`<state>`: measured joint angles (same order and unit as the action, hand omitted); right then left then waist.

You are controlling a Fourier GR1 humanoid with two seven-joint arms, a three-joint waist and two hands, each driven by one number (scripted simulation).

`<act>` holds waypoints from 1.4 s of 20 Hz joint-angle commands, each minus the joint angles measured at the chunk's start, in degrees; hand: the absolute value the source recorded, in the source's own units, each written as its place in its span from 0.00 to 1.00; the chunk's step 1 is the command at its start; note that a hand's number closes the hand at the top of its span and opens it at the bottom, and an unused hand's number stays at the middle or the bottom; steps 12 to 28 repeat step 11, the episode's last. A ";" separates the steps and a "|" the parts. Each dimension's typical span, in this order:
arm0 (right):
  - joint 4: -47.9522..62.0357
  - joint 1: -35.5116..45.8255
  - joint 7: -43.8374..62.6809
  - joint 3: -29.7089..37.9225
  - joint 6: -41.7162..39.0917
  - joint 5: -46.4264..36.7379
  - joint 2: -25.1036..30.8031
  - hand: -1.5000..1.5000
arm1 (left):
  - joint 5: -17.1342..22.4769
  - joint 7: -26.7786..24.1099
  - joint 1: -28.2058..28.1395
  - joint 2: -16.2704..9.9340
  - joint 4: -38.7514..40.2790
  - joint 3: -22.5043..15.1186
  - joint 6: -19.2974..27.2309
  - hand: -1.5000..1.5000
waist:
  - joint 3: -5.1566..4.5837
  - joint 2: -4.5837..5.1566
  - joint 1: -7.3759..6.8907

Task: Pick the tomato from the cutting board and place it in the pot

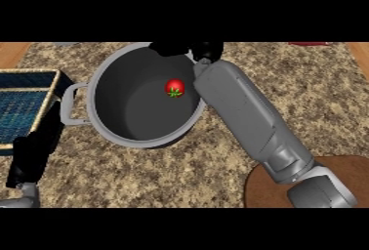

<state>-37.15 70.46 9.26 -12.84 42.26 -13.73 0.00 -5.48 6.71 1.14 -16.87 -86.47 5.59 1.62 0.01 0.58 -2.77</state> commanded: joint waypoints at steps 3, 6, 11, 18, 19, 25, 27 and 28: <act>-4.98 -3.30 -3.33 3.39 -4.99 6.01 0.00 0.00 | -0.85 -1.26 -2.60 0.69 0.98 0.80 0.56 0.50 | -0.01 -0.53 2.11; -15.73 -13.54 -3.90 1.11 -9.07 7.22 2.13 0.00 | -0.56 -0.02 -5.48 0.44 -3.49 1.26 0.52 0.50 | 0.02 -0.99 3.02; -31.96 -26.47 -1.34 -1.78 -9.23 5.71 4.76 0.00 | -0.72 1.07 -1.66 0.63 -0.50 2.35 0.69 0.50 | -0.01 -0.91 3.74; -31.96 -26.47 -1.34 -1.78 -9.23 5.71 4.76 0.00 | -0.72 1.07 -1.66 0.63 -0.50 2.35 0.69 0.50 | -0.01 -0.91 3.74; -31.96 -26.47 -1.34 -1.78 -9.23 5.71 4.76 0.00 | -0.72 1.07 -1.66 0.63 -0.50 2.35 0.69 0.50 | -0.01 -0.91 3.74; -31.96 -26.47 -1.34 -1.78 -9.23 5.71 4.76 0.00 | -0.72 1.07 -1.66 0.63 -0.50 2.35 0.69 0.50 | -0.01 -0.91 3.74; -31.96 -26.47 -1.34 -1.78 -9.23 5.71 4.76 0.00 | -0.72 1.07 -1.66 0.63 -0.50 2.35 0.69 0.50 | -0.01 -0.91 3.74; -31.96 -26.47 -1.34 -1.78 -9.23 5.71 4.76 0.00 | -0.72 1.07 -1.66 0.63 -0.50 2.35 0.69 0.50 | -0.01 -0.91 3.74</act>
